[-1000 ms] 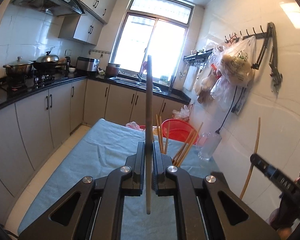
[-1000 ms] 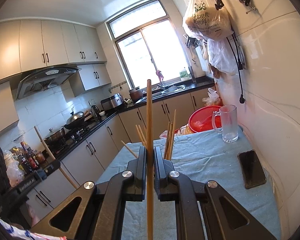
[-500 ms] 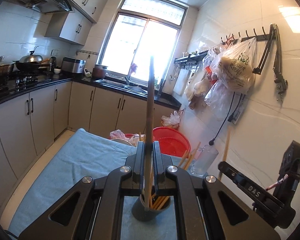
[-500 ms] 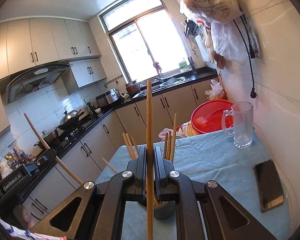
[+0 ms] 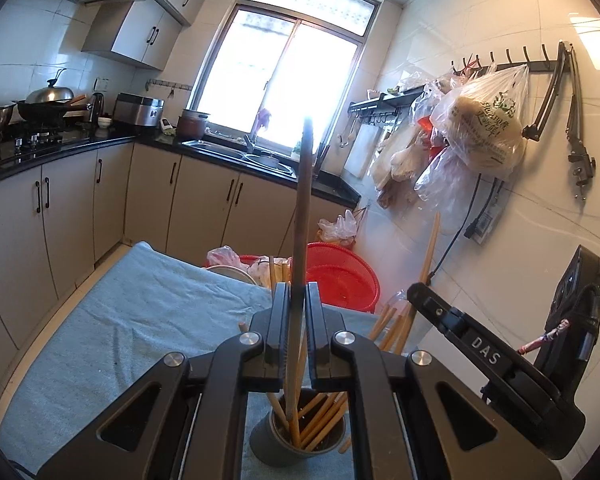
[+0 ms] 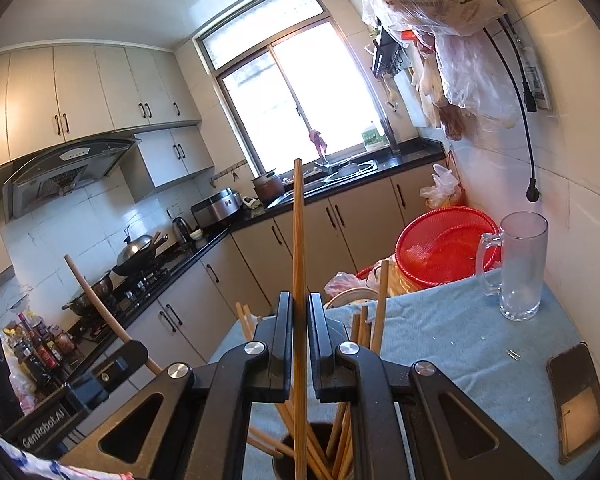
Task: Organize utensils
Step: 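Push both chopsticks down into the black cup among the others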
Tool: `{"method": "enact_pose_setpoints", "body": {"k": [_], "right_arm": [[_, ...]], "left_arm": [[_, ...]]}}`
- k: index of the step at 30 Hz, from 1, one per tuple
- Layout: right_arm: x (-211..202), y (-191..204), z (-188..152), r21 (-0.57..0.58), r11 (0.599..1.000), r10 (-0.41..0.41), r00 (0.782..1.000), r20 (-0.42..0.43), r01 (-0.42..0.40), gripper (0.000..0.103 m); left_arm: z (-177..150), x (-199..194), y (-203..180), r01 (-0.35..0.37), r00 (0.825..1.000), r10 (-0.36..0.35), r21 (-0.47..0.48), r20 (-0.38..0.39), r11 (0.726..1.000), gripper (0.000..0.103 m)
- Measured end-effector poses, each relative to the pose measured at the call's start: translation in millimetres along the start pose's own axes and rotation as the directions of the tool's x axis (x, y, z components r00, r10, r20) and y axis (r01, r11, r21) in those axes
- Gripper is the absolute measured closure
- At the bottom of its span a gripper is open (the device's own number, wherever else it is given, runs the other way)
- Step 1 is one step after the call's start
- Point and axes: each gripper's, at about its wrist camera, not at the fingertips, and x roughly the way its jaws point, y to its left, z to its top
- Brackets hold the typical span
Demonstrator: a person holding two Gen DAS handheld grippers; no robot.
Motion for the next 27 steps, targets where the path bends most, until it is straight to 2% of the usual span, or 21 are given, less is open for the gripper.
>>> {"method": "enact_pose_setpoints", "body": {"k": [14,27], "right_arm": [[27.2,-2.5,-18.6,-0.055,0.995,-0.077,0.996,0.045,0.079,0.095],[30.7,-6.2,-41.0,-0.069,0.994,-0.081,0.997,-0.006,0.081,0.095]], "left_arm": [[-14.4,20.2,-3.5,-0.024,0.999,0.025,0.029,-0.036,0.999,0.096],[-31.0,21.3,-7.1,-0.050,0.997,0.054,0.065,-0.059,0.997,0.096]]}}
